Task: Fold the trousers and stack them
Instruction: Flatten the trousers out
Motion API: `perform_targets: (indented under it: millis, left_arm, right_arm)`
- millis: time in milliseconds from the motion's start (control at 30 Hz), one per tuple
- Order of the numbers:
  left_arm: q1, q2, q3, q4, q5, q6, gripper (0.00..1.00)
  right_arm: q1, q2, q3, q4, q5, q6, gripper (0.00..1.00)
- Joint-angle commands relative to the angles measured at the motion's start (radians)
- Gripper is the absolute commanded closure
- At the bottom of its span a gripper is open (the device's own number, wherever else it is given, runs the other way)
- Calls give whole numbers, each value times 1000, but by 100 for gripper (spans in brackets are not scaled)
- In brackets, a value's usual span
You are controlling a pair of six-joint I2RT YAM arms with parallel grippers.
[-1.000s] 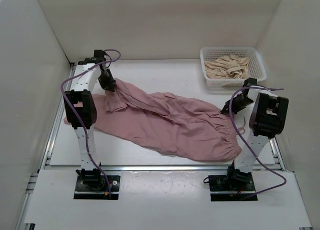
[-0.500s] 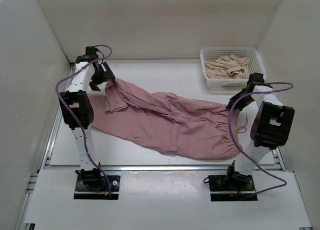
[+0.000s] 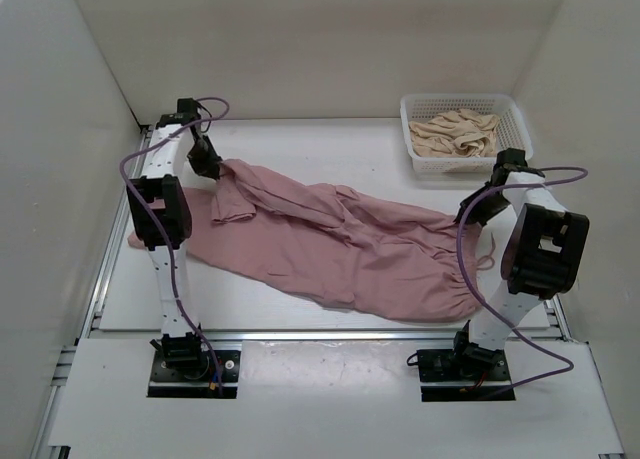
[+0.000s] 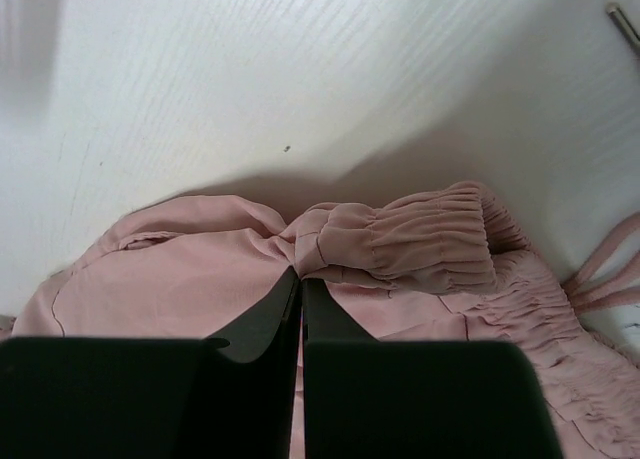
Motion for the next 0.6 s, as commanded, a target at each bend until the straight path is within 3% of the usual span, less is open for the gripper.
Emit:
perform_targets:
  millis: [0, 267, 433, 567]
  left_arm:
    - [15, -131, 135, -42, -85, 16, 90]
    - [24, -246, 429, -57, -64, -17, 90]
    - [24, -442, 321, 25, -93, -17, 90]
    - [24, -498, 252, 91, -102, 7, 90]
  right_arm:
    - [-6, -51, 79, -46, 57, -19, 100]
    - [-33, -95, 259, -113, 25, -8, 100]
    - [-64, -241, 211, -123, 62, -8, 100]
    - [-96, -320, 147, -114, 62, -28, 100]
